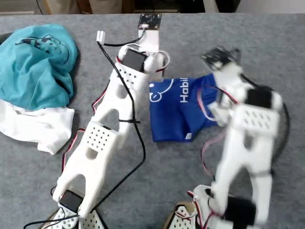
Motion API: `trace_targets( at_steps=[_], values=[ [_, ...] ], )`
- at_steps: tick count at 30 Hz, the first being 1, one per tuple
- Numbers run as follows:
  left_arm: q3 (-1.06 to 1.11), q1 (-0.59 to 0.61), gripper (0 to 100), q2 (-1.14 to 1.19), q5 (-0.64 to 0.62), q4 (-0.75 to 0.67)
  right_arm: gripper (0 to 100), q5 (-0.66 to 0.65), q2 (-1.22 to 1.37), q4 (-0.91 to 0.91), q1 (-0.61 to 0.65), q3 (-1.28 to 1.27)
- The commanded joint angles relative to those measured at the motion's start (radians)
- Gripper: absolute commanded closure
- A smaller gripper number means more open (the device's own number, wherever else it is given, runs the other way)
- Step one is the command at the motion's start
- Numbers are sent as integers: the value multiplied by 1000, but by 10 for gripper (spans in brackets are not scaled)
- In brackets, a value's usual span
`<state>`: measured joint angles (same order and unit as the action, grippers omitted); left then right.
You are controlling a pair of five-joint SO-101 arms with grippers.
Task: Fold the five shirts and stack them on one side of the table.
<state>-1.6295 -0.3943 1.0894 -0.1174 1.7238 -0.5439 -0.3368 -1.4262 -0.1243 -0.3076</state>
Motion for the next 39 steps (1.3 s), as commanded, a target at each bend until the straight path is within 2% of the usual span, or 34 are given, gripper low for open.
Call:
trace_targets(
  at_steps=[1, 4, 7, 12, 17, 23, 29, 33, 39],
  values=[
    [-11, 63, 981, -81, 37, 40, 995, 55, 214, -17, 137, 202],
    [20, 97, 982, -93, 35, 44, 995, 91, 409, -83, 214, 403],
    [157, 109, 982, -157, 35, 44, 996, 126, 595, -167, 259, 601],
    [597, 123, 982, -400, 37, 41, 996, 175, 826, -284, 262, 837],
    [1030, 132, 982, -677, 38, 2, 996, 180, 911, -313, 292, 952],
    [1551, 195, 982, -947, 40, -241, 996, 181, 955, -305, 328, 952],
    [2065, 304, 982, -1198, 40, -569, 996, 173, 1009, -308, 283, 949],
    [2309, 365, 982, -1322, 40, -770, 996, 172, 1015, -321, 239, 949],
    [2565, 377, 982, -1394, 34, -1043, 996, 132, 1009, -359, 160, 929]
  ],
)
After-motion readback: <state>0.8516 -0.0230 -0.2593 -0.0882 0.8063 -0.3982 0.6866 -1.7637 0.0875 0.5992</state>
